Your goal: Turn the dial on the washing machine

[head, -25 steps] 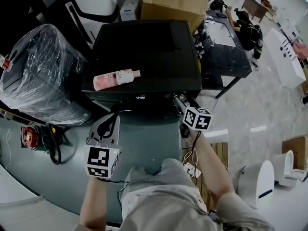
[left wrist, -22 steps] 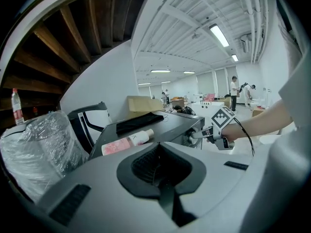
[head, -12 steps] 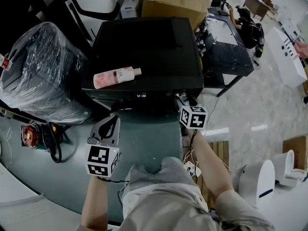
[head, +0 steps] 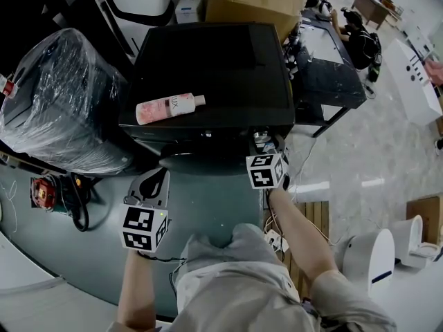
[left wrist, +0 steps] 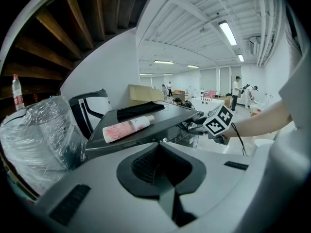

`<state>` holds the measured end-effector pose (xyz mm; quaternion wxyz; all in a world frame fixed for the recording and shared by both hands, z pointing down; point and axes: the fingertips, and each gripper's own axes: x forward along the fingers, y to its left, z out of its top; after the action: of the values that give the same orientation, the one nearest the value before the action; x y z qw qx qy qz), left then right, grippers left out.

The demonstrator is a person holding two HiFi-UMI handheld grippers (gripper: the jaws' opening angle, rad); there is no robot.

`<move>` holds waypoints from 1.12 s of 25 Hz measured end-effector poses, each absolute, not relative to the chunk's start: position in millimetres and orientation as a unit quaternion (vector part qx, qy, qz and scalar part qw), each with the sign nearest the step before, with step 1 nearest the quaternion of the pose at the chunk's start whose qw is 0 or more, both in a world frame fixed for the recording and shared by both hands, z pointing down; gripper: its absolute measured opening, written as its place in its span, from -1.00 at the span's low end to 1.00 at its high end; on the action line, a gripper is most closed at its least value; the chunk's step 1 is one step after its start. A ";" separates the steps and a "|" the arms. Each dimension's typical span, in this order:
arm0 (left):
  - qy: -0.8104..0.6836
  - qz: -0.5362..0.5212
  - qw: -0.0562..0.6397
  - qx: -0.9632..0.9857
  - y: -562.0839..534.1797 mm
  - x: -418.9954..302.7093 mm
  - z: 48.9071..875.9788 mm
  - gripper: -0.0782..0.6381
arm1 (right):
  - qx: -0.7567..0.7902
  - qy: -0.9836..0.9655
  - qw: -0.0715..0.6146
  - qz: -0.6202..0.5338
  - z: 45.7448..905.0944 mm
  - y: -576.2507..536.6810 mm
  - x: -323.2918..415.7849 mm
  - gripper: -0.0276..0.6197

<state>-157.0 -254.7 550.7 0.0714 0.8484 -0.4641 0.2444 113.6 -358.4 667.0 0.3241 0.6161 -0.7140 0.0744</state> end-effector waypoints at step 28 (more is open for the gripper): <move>-0.442 0.230 0.095 0.862 -236.7 -145.7 506.9 -0.72 | 0.578 -0.728 0.369 0.007 604.0 -314.3 99.3 -0.41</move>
<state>-145.7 -236.7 506.9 0.0947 0.8619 -0.4421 0.2297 99.3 -314.3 604.0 0.3688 0.5784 -0.7276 0.0070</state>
